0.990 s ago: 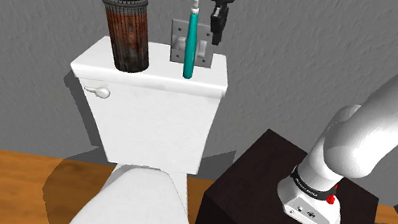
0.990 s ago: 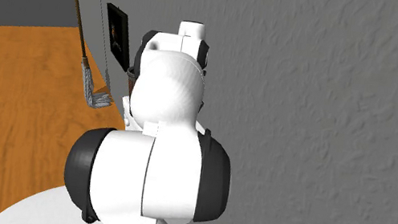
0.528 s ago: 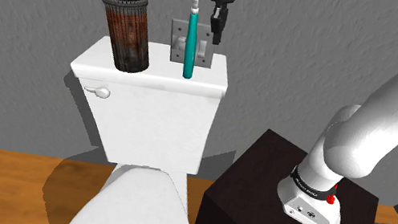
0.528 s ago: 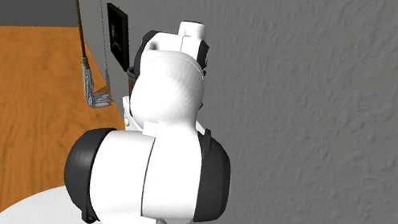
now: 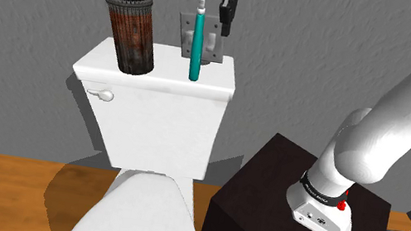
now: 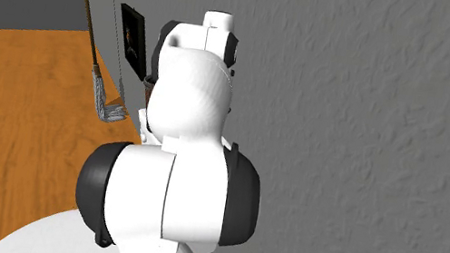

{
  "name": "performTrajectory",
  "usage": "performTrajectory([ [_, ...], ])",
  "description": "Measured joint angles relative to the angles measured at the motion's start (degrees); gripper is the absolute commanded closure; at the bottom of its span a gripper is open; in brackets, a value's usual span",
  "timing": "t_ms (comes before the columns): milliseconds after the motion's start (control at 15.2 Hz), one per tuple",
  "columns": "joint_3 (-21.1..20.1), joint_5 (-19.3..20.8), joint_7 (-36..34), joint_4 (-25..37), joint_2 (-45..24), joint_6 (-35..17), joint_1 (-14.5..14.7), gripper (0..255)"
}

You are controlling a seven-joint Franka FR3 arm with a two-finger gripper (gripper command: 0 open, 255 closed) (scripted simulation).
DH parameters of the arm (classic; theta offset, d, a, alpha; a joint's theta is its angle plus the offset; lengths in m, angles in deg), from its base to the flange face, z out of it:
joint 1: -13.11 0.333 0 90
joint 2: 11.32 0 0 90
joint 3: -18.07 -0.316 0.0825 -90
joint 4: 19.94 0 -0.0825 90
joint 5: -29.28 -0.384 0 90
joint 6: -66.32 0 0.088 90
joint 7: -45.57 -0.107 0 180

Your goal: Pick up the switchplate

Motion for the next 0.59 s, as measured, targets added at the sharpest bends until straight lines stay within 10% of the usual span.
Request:
performTrajectory([
  [594,0.0,0.0,0.1,9.3,-2.2,7.1,0.0,255],
])
